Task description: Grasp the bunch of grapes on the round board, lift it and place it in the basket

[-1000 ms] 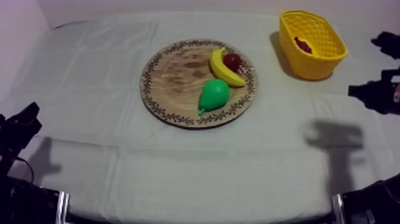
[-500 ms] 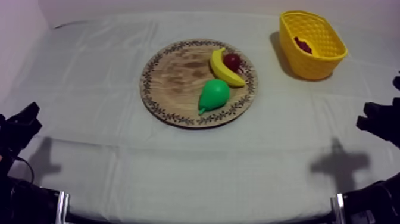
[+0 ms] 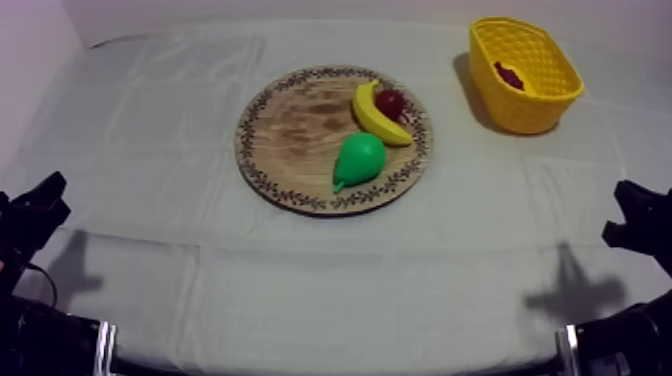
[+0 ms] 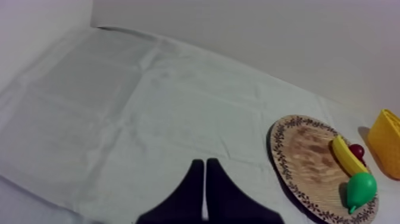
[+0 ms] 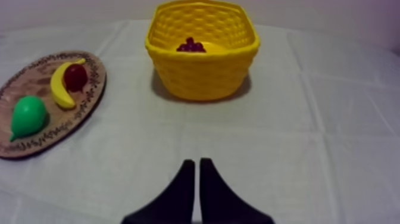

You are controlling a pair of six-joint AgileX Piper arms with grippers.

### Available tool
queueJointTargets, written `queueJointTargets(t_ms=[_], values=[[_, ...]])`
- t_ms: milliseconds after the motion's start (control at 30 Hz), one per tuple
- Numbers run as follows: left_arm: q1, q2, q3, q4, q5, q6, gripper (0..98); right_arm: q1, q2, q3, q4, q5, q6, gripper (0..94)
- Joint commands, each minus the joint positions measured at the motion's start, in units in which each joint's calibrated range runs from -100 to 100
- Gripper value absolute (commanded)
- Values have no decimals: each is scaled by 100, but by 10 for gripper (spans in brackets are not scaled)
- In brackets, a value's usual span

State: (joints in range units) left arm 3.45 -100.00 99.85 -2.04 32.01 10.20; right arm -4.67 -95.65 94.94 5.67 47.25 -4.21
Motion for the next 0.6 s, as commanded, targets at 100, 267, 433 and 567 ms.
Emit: queueJointTargets(t_ms=[100,267,433,567], values=[[-2,0,3,2,0,2,1,185,-9,179,-290,-27,318,4],[-2,0,3,2,0,3,1,235,-10,228,-467,-89,502,4],[-2,0,3,2,0,3,1,243,-11,304,-590,-282,644,4],[-2,0,3,2,0,3,1,245,-11,446,-622,-794,844,7]])
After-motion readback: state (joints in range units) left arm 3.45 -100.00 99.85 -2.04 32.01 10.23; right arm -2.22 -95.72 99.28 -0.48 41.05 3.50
